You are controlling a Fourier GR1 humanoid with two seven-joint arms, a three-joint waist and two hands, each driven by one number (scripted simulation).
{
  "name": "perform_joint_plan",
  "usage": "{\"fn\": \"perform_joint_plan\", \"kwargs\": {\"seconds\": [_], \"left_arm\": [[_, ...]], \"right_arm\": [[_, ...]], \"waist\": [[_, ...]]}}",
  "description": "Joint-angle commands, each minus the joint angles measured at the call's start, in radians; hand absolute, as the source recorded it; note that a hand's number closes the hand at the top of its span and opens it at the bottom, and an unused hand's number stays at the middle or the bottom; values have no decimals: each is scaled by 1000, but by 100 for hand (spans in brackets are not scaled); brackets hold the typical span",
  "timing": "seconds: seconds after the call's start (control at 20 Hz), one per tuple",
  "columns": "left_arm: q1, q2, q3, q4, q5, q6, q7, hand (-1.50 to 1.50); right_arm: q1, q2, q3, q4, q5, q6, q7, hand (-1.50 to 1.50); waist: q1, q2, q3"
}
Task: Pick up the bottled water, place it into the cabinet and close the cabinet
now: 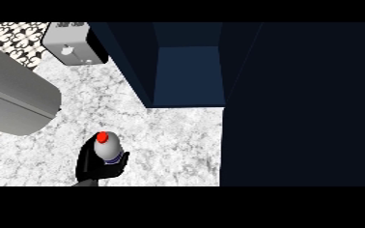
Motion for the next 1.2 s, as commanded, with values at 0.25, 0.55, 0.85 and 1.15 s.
{"fn": "perform_joint_plan", "kwargs": {"seconds": [0.25,0.55,0.85,1.15], "left_arm": [[-35,-52,-128,-55,125,-2,35,150],[-87,-52,-379,-163,339,165,163,150],[-86,-53,-513,-386,372,348,328,150],[-200,-53,-586,-462,303,575,393,150]], "right_arm": [[65,-3,11,-72,-10,9,-9,-150],[20,-22,-36,-42,-57,27,-19,-150],[24,1,-10,-75,-38,7,13,-150],[66,-27,-93,-46,-109,59,-52,-150]], "waist": [[-5,3,-16],[-8,2,-15],[-2,1,-15],[-16,-1,-14]]}}
